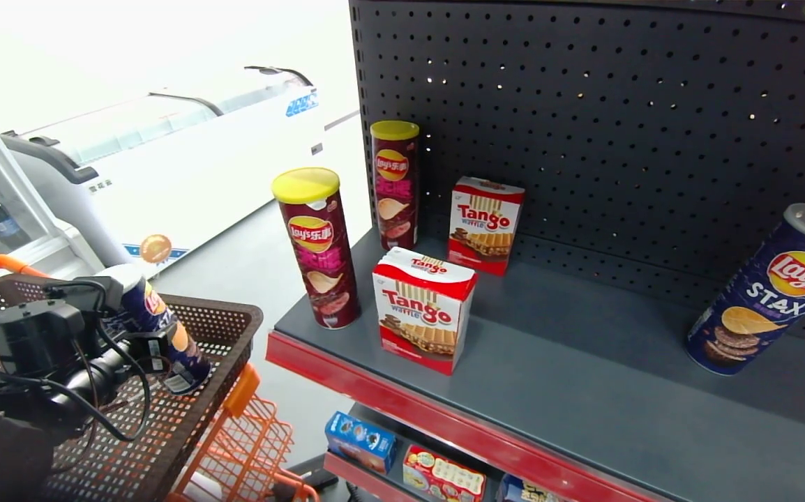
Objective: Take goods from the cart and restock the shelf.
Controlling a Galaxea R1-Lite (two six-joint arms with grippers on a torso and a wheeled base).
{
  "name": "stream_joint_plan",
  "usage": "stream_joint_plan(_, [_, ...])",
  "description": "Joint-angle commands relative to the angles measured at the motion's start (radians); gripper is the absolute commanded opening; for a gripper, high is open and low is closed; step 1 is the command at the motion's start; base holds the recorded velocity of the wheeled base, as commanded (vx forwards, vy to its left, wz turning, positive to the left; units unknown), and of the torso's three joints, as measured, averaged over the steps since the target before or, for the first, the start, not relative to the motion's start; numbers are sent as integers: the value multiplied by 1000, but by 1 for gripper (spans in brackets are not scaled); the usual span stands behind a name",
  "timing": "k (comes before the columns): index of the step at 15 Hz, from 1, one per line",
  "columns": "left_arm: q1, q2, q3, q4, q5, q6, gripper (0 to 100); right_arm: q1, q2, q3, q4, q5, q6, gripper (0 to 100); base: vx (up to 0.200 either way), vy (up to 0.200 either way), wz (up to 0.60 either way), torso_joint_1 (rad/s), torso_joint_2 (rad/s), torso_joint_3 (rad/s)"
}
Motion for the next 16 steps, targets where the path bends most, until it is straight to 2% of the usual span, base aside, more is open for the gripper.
stream_joint_plan(1, [-2, 9, -21, -6, 1, 1, 0, 1, 1, 0, 0, 0, 0, 100, 0, 0, 0, 0, 0, 0])
stream_joint_plan(5, [-10, -56, -13, -13, 5, 22, 0, 1, 1, 0, 0, 0, 0, 100, 0, 0, 0, 0, 0, 0])
stream_joint_plan(9, [-79, -223, -13, 36, -2, 22, 0, 1, 1, 0, 0, 0, 0, 100, 0, 0, 0, 0, 0, 0])
stream_joint_plan(10, [-117, -296, -19, 79, 0, 21, 0, 1, 1, 0, 0, 0, 0, 100, 0, 0, 0, 0, 0, 0])
stream_joint_plan(14, [-217, -447, -13, 132, 1, 16, 0, 1, 1, 0, 0, 0, 0, 100, 0, 0, 0, 0, 0, 0])
stream_joint_plan(15, [-245, -503, -21, 195, -2, 15, 0, 1, 1, 0, 0, 0, 0, 100, 0, 0, 0, 0, 0, 0])
stream_joint_plan(16, [-269, -585, -9, 273, -57, 16, 0, 1, 1, 0, 0, 0, 0, 100, 0, 0, 0, 0, 0, 0])
